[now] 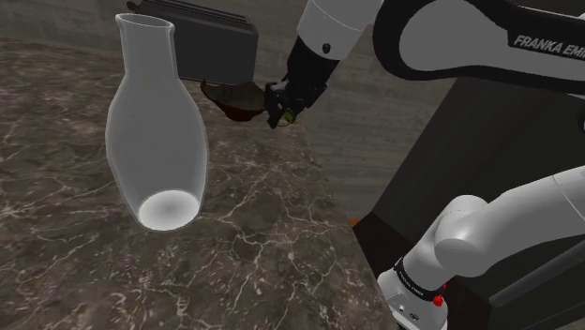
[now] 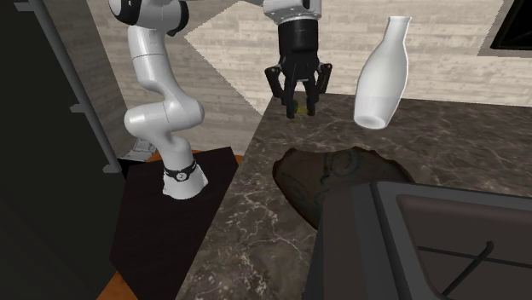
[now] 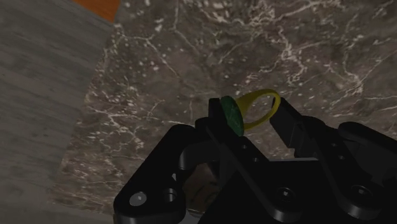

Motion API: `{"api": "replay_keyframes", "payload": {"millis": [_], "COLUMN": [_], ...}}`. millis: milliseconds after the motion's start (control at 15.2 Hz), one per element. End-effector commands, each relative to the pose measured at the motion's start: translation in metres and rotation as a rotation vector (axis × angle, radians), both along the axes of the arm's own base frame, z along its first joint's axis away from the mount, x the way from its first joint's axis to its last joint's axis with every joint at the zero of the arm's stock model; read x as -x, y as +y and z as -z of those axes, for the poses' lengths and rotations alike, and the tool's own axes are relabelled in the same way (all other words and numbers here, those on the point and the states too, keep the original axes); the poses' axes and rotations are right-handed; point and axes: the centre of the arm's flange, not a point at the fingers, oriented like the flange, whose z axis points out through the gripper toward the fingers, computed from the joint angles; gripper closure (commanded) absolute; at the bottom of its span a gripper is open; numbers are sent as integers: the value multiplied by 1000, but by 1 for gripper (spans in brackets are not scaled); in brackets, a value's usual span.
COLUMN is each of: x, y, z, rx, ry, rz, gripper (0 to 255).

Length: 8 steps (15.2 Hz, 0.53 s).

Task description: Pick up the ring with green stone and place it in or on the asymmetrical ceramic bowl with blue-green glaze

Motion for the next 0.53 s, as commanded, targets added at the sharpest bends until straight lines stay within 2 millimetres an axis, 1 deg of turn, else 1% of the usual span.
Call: {"api": "replay_keyframes", "payload": {"millis": [0, 462], "x": [1, 1], "y": [0, 0], "z": [-10, -47], "rx": [0, 0], "ry": [0, 0], "rz": [0, 0], "gripper": [255, 255]}}
